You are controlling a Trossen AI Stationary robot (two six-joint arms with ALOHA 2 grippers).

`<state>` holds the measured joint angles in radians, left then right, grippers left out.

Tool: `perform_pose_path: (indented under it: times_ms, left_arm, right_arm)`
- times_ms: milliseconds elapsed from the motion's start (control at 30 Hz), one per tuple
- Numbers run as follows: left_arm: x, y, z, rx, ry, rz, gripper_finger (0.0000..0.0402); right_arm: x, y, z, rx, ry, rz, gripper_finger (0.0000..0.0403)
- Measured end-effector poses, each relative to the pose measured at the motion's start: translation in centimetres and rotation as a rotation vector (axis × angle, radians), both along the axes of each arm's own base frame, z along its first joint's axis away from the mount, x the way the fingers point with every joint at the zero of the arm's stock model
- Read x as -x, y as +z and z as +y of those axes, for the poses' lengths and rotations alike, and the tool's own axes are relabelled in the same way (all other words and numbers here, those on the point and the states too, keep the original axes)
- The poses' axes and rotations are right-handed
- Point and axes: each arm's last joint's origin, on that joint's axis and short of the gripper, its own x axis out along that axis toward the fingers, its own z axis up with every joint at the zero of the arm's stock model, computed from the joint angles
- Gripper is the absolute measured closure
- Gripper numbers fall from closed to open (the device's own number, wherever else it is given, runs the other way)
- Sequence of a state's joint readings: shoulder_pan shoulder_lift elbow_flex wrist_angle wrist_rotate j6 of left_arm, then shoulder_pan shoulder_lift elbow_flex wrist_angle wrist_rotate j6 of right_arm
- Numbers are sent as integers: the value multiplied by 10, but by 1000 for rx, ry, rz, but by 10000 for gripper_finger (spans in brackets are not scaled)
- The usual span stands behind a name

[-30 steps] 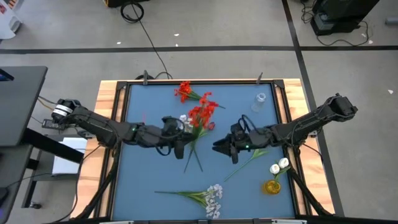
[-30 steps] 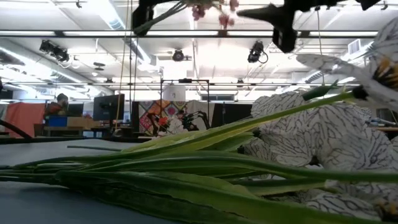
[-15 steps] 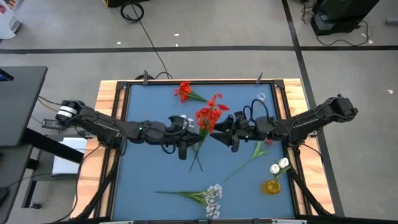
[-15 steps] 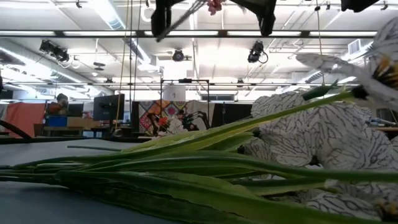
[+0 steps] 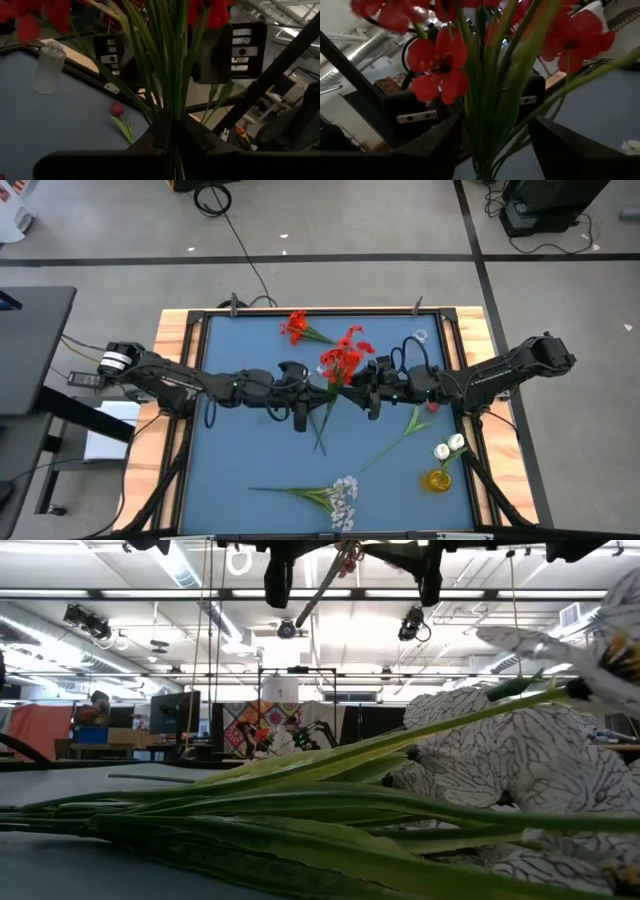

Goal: Sort flowers into vase by color
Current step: Put the bottom red flowers into the yellow vase

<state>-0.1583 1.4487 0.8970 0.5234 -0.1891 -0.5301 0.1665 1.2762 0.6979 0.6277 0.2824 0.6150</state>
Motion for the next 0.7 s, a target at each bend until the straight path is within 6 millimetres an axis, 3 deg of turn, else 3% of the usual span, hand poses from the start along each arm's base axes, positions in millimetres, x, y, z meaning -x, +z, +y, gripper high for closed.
perform_pose_path:
  times_ms: [233, 433, 567, 700]
  left_arm:
    - [-5, -6, 10, -30, 13, 16, 374]
    - [-18, -9, 13, -46, -5, 24, 374]
    - [-24, -7, 12, -95, -9, 28, 374]
    - [-24, -8, 13, -135, -7, 41, 365]
  right_arm:
    - [-1, -1, -4, 10, 75, 6, 165]
    - [-2, -1, -10, 28, 49, 16, 191]
    - [-2, -3, -15, 31, 35, 38, 251]
    - [-3, -5, -16, 19, 38, 59, 355]
